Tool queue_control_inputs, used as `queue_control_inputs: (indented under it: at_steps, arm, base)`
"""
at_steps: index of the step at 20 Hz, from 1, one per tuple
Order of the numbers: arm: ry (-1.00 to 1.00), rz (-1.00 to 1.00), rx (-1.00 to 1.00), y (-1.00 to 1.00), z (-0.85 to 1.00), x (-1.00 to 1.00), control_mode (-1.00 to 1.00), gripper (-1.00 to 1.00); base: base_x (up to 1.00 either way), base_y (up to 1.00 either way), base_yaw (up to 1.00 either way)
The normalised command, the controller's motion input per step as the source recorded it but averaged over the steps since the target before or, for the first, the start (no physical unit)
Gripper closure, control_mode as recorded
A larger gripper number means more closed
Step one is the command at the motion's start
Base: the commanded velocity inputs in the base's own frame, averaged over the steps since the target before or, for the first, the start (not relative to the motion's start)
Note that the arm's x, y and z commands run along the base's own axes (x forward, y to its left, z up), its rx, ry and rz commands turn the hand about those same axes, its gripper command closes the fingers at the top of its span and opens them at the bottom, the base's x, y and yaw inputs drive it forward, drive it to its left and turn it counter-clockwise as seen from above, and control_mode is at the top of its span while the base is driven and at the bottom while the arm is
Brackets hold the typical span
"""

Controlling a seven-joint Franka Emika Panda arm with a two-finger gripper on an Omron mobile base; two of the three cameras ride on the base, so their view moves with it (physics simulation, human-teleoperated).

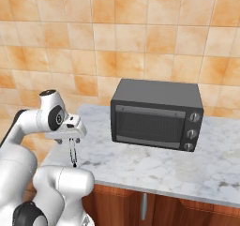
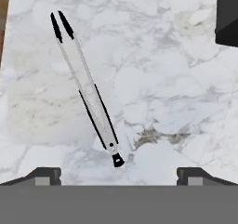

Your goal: Pick up the tongs from the counter and place them near the plate next to the oven.

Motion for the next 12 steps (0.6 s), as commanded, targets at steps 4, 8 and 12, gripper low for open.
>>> queue_control_inputs:
  at_steps: [4,8,12]
  arm:
    - [0.0,0.05,0.0,0.0,-0.25,0.02,-1.0,-1.0]
    - [0.06,0.05,-0.02,0.06,-0.28,0.27,-1.0,-1.0]
    - [0.07,0.04,-0.01,0.09,-0.27,0.27,-1.0,-1.0]
  base:
    - [0.0,0.0,0.0]
    - [0.0,0.0,0.0]
    - [0.0,0.0,0.0]
